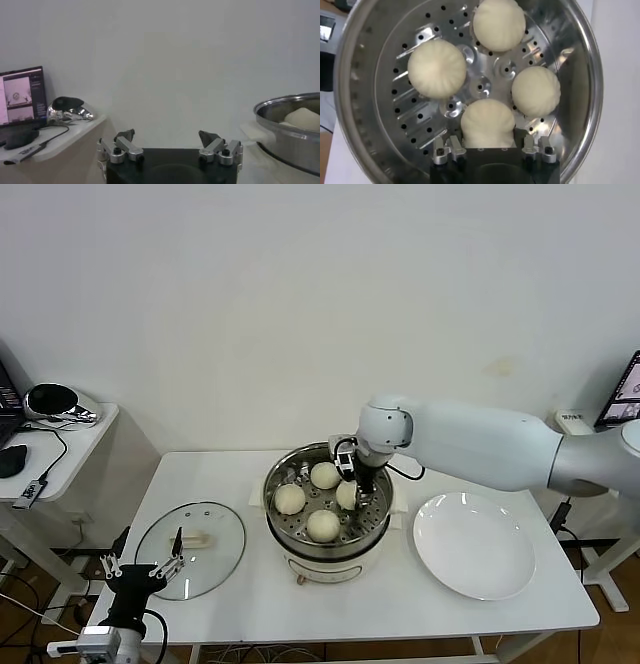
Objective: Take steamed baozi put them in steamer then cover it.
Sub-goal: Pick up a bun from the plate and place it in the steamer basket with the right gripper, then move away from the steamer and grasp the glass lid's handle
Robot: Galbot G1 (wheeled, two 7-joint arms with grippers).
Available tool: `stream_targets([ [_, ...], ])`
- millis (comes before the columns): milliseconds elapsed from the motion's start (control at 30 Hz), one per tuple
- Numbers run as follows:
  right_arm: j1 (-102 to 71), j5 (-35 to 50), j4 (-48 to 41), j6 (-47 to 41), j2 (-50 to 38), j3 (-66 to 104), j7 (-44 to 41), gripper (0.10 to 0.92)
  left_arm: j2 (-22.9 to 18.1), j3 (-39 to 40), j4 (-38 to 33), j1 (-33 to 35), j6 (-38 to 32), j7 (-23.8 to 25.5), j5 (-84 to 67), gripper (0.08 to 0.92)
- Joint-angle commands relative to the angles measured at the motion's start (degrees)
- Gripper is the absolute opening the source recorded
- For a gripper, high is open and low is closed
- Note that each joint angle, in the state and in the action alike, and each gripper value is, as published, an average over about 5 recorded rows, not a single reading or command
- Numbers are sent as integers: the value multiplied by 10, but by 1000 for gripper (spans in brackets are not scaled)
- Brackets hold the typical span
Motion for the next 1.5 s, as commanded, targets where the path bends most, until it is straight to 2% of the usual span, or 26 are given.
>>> stream_targets([
  [33, -13, -9, 8, -9, -18, 8, 1, 636, -1, 1, -1, 0, 0, 0, 1, 823],
  [233, 23, 23, 50, -11, -70, 37, 3, 777, 2, 1, -2, -1, 2, 1, 1, 823],
  [333, 33, 55, 81, -1, -110, 56, 24, 815, 6, 1, 1, -3, 2, 0, 0, 823],
  [400, 13, 103, 108, 6, -142, 84, 88, 820, 8, 1, 4, -4, 2, 0, -1, 823],
  [533, -91, 204, 184, 53, -229, 195, 277, 823, 10, 1, 13, -4, 1, -1, -1, 823],
  [667, -294, 211, 259, 157, -317, 372, 409, 823, 8, -1, 19, -4, -1, -1, -2, 823],
  [800, -528, 174, 305, 257, -356, 569, 480, 823, 4, 1, 24, -2, -5, -2, 2, 823],
  [900, -754, 122, 313, 326, -330, 774, 502, 823, 0, 4, 29, -1, -8, -4, 11, 823],
  [967, -879, 70, 310, 373, -278, 900, 501, 823, -4, 4, 34, 0, -14, -5, 30, 823],
  [1133, -1050, -39, 307, 464, -99, 1118, 479, 823, -12, 2, 64, 1, -39, -12, 141, 823],
  [1233, -1097, -71, 320, 477, 1, 1203, 462, 823, -11, -5, 90, 6, -54, -12, 238, 823],
  [1367, -1140, -89, 353, 444, 96, 1292, 453, 823, 29, -26, 130, 29, -61, -4, 401, 823],
  [1500, -1173, -75, 372, 406, 129, 1356, 473, 823, 83, -43, 182, 14, -66, 0, 554, 823],
])
